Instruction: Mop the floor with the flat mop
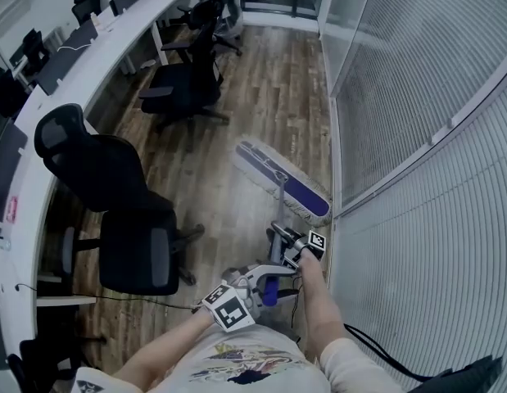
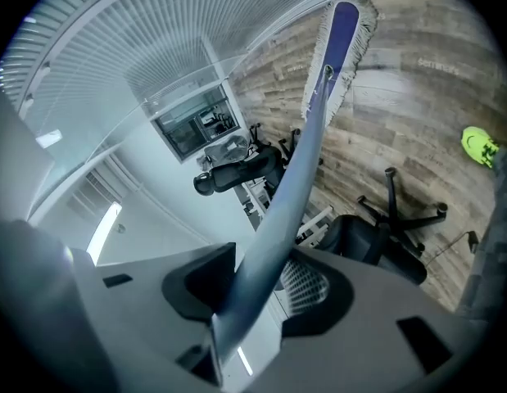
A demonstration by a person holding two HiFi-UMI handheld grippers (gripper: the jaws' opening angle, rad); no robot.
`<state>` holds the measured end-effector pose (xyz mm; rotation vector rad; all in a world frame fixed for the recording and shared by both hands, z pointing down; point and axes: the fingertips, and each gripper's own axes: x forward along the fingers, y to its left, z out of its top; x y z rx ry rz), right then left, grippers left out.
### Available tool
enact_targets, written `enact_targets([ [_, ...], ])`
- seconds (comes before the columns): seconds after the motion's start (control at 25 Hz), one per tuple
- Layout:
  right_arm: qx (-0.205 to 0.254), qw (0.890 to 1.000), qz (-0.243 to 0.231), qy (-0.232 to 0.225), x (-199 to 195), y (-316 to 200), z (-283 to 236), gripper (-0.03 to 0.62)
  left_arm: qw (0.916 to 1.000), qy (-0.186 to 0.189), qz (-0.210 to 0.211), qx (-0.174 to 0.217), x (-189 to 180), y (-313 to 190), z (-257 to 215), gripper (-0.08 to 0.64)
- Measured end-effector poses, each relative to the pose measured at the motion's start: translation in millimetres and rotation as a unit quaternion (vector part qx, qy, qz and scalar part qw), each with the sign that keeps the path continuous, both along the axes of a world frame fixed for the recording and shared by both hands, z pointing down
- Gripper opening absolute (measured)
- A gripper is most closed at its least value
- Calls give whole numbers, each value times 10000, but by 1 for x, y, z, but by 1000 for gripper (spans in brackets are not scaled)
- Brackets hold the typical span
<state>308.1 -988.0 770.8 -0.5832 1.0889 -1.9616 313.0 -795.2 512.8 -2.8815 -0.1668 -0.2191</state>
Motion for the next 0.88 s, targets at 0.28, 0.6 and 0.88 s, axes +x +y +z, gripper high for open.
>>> enact_targets([
  [0.28, -15, 9999, -100, -43, -5, 74, 1, 163, 9999, -115, -53, 36, 4, 75, 1, 173],
  [0.6, 40, 9992, -401, -84, -20, 197, -2, 164, 9996, -216, -165, 103, -3, 198, 5, 173],
  [0.88, 51, 9977, -677, -37, -47, 293, -1, 164, 9991, -291, -300, 32, -24, 293, 3, 173],
])
